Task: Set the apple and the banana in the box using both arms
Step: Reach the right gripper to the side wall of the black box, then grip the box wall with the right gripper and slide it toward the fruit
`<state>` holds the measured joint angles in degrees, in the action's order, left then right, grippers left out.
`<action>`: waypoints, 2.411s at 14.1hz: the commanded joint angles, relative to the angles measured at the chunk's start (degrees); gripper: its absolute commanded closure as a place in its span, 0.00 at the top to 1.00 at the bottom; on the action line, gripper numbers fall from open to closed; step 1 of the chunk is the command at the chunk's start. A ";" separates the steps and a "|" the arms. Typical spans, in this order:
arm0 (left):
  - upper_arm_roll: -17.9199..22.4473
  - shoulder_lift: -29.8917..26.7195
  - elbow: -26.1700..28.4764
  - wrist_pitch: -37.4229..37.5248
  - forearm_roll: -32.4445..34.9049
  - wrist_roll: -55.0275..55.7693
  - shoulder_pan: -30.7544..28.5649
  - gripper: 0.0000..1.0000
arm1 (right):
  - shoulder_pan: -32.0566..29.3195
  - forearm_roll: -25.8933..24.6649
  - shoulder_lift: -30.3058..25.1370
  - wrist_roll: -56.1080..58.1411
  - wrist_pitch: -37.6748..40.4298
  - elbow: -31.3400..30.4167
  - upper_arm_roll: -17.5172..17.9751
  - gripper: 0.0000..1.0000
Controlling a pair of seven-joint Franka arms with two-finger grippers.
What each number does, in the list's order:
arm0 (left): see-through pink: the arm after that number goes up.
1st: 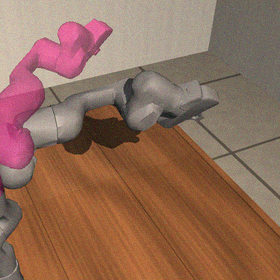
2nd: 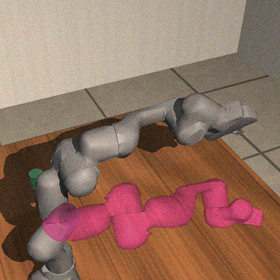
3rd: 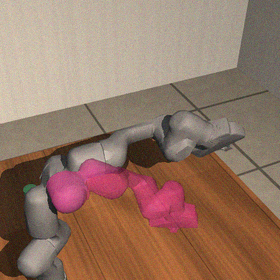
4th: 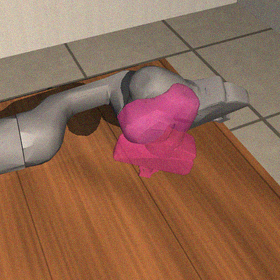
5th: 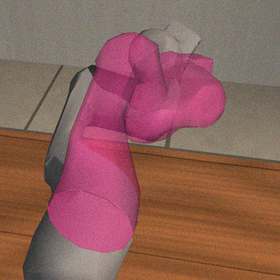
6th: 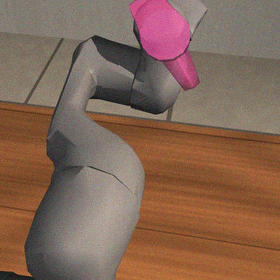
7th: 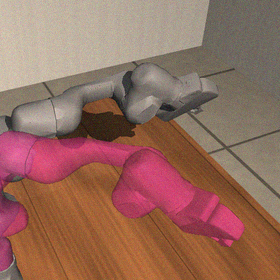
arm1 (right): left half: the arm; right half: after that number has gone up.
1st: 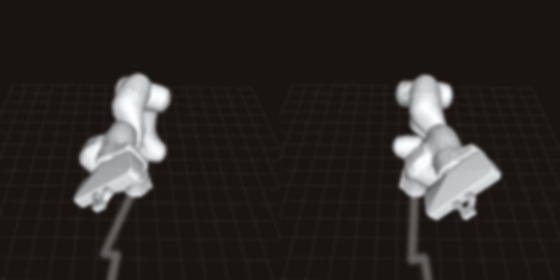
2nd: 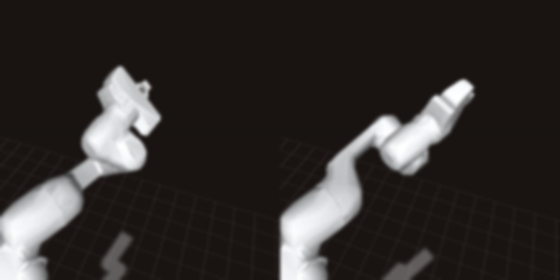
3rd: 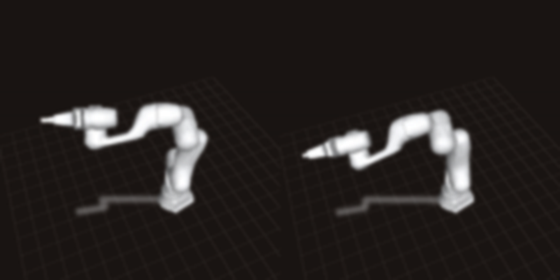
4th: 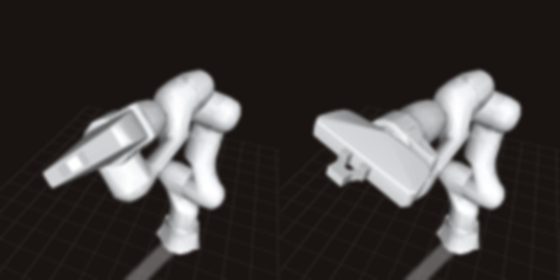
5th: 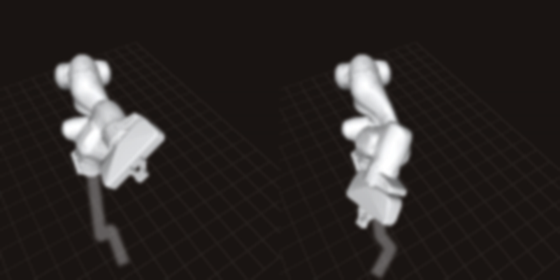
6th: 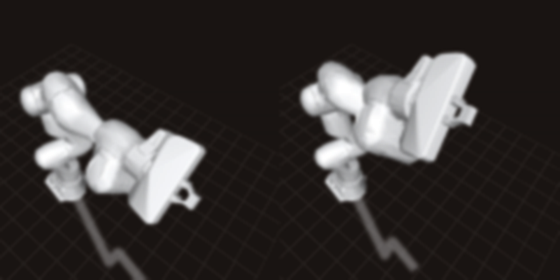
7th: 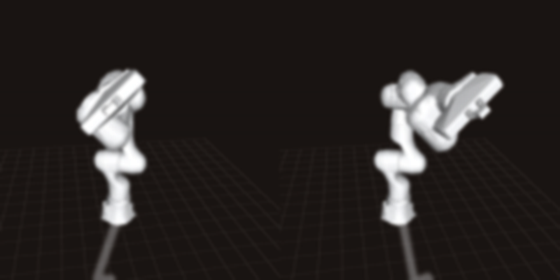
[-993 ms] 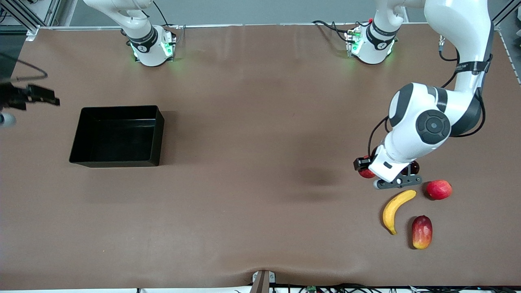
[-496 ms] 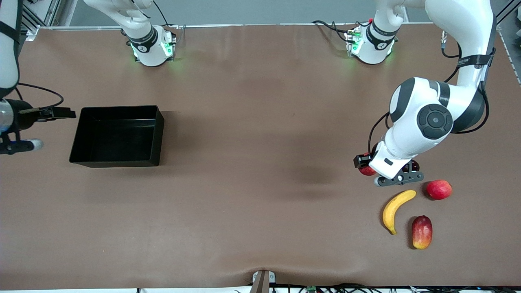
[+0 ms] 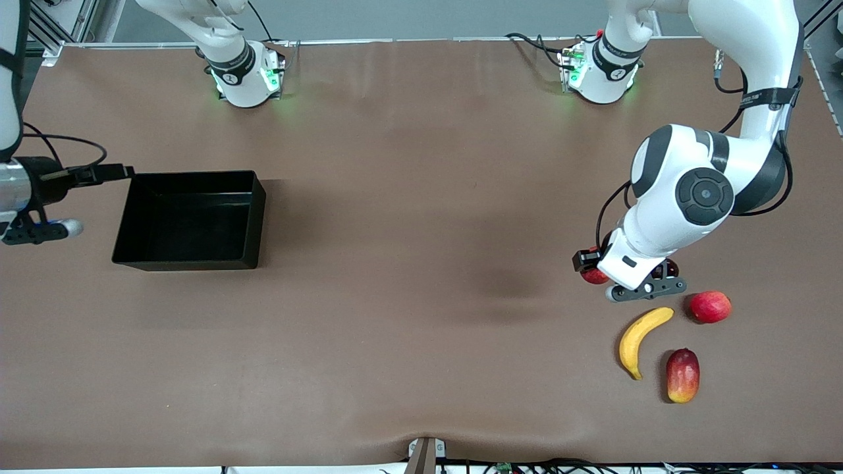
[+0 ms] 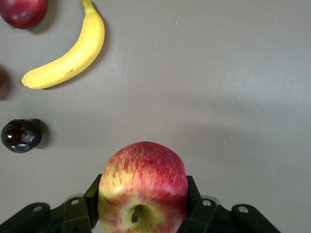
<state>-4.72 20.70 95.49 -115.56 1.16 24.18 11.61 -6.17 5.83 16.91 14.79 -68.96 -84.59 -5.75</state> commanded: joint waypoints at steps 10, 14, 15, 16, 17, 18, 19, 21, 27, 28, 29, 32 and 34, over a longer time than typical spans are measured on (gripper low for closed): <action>0.85 -0.39 -1.71 1.30 -0.19 0.61 -0.71 0.00 | -5.69 -9.61 -10.29 12.45 -35.13 -32.42 0.66 1.00; 0.85 -0.66 -1.89 2.36 -0.10 0.08 -1.15 0.00 | -10.16 -9.61 -10.67 15.86 -51.25 -42.49 0.66 0.98; 0.85 -0.75 -1.89 2.44 -0.10 0.08 -1.24 0.00 | -10.52 -9.61 -10.67 16.57 -54.32 -44.24 0.57 0.98; 0.85 -0.83 -1.89 2.53 -0.02 -0.01 -1.24 0.00 | -10.79 -9.61 -10.67 16.84 -56.01 -45.48 0.57 0.98; 0.85 -1.18 -1.80 2.88 0.07 -0.01 -1.15 0.00 | -11.40 -9.61 -10.58 16.93 -57.76 -46.10 0.57 0.98; 0.85 -1.45 -1.89 3.84 0.07 -0.01 -1.15 0.00 | -12.19 -9.87 -10.49 17.19 -59.69 -46.98 0.57 0.92; 0.85 -1.54 -2.15 4.37 0.07 -0.09 -1.15 0.00 | -12.54 -9.87 -10.40 17.98 -61.80 -47.86 0.48 0.89; 0.77 -1.54 -2.24 5.69 0.07 -0.18 -1.24 0.00 | -13.95 -9.87 -9.27 18.08 -64.36 -49.79 0.57 0.75; 0.77 -1.62 -2.24 6.58 0.07 0.08 -1.24 0.00 | -15.80 -9.87 -6.09 17.90 -69.91 -50.59 0.66 0.00; 0.77 -1.54 -2.24 6.58 -0.01 -0.01 -1.24 0.00 | -15.45 -9.79 -6.36 17.47 -69.04 -50.50 0.66 0.00; 0.77 -1.54 -2.24 6.58 -0.01 0.08 -1.24 0.00 | -15.27 -9.53 -6.71 16.94 -65.99 -50.33 0.83 0.00; 0.77 -1.45 -2.33 6.58 -0.01 -0.27 -1.24 0.00 | -13.61 -5.93 -9.25 16.76 -59.39 -49.54 1.18 0.00; 0.77 -1.45 -2.33 6.58 -0.01 -0.45 -1.15 0.00 | -10.01 0.11 -11.36 16.76 -49.04 -46.21 1.18 0.00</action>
<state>-4.01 20.28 93.17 -110.16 1.16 24.20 10.40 -19.24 0.57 9.73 31.69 -126.26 -132.62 -4.87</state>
